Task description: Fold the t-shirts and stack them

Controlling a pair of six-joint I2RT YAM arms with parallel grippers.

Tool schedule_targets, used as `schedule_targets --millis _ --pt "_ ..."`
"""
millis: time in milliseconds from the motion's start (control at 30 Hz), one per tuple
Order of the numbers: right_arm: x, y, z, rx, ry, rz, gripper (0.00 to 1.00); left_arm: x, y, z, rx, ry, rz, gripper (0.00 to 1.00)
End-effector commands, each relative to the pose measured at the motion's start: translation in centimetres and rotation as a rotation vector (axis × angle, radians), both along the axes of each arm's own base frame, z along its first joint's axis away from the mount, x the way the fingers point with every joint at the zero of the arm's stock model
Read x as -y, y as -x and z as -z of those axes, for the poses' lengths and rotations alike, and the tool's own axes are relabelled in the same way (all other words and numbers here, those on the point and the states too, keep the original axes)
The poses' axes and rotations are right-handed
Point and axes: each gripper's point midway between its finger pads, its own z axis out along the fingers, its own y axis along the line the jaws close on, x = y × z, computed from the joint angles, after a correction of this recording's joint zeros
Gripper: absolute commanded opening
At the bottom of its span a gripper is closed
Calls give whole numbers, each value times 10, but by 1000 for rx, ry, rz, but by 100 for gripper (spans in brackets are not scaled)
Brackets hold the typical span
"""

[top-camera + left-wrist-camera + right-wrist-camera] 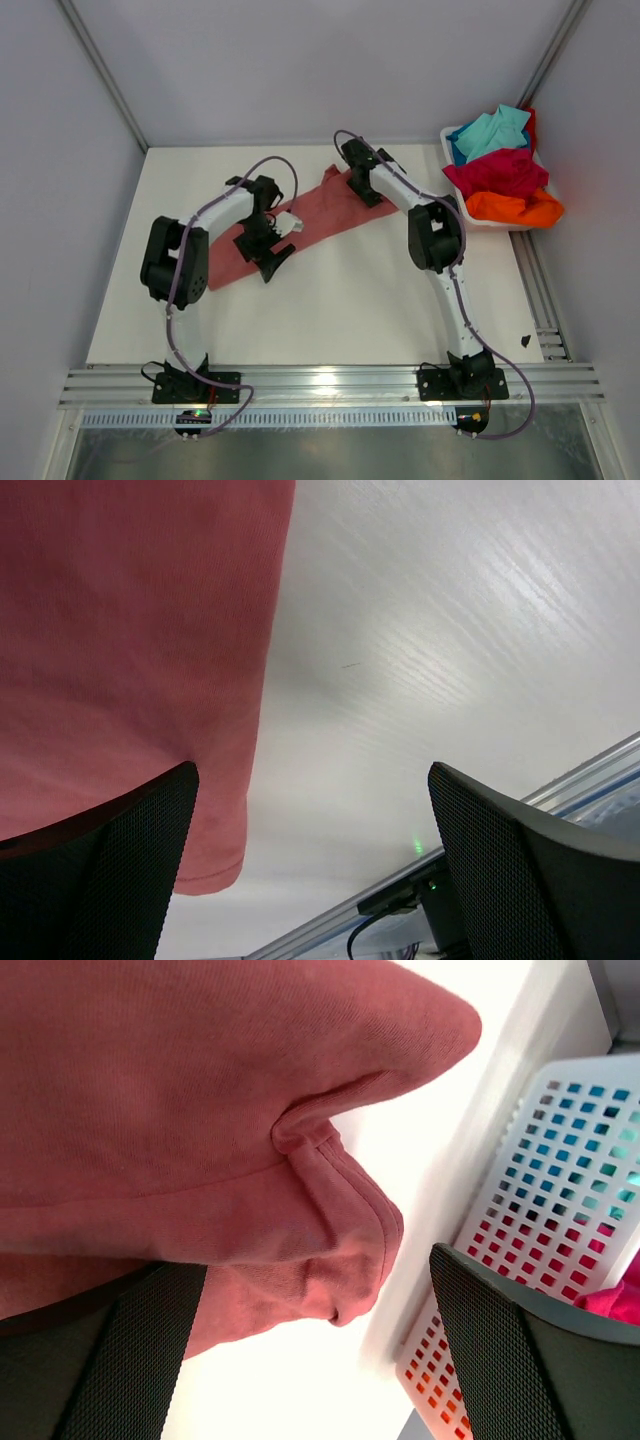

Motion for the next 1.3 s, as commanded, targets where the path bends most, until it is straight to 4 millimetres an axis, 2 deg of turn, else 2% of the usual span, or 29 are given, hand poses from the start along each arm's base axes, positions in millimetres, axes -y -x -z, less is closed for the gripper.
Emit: schedule_targets --millis 0,167,233,267,300,367,467,600,667,733,833,1000,1133,1267 --pt "-53 7 -4 -6 -119 -92 98 16 -16 -34 140 87 -31 99" --pt "-68 2 -4 17 -145 -113 98 28 -56 -75 339 139 -104 99" --pt "-69 -1 -6 32 -137 -109 98 21 -81 -92 478 105 -153 99" --pt "-69 -1 -7 33 -131 -109 98 16 -87 -94 519 85 -170 99" --pt "-66 0 -5 33 -122 -103 98 2 -96 -98 588 10 -208 99" --pt "-57 4 -4 42 -80 -82 98 -7 -114 -111 707 -16 -243 99" --pt "-50 8 -4 54 -52 -79 98 -25 -118 -103 723 -83 -271 99" --pt "-44 19 -6 48 -48 -81 98 -54 -117 -82 699 -161 -298 99" --pt "-42 24 -5 40 -49 -80 98 -73 -112 -65 680 -226 -298 99" --pt "-42 26 -11 57 -61 -77 98 -90 -110 -52 682 -280 -305 99" --pt "-41 29 -11 60 -71 -74 98 -108 -109 -42 674 -301 -361 99" --pt "-43 31 -15 71 -104 -70 98 -126 -102 -46 639 -207 -530 99" --pt "-45 32 -17 72 -119 -69 98 -153 -96 -53 670 -196 -619 99" --pt "-46 33 -18 72 -128 -71 98 -175 -83 -44 678 -242 -632 99"
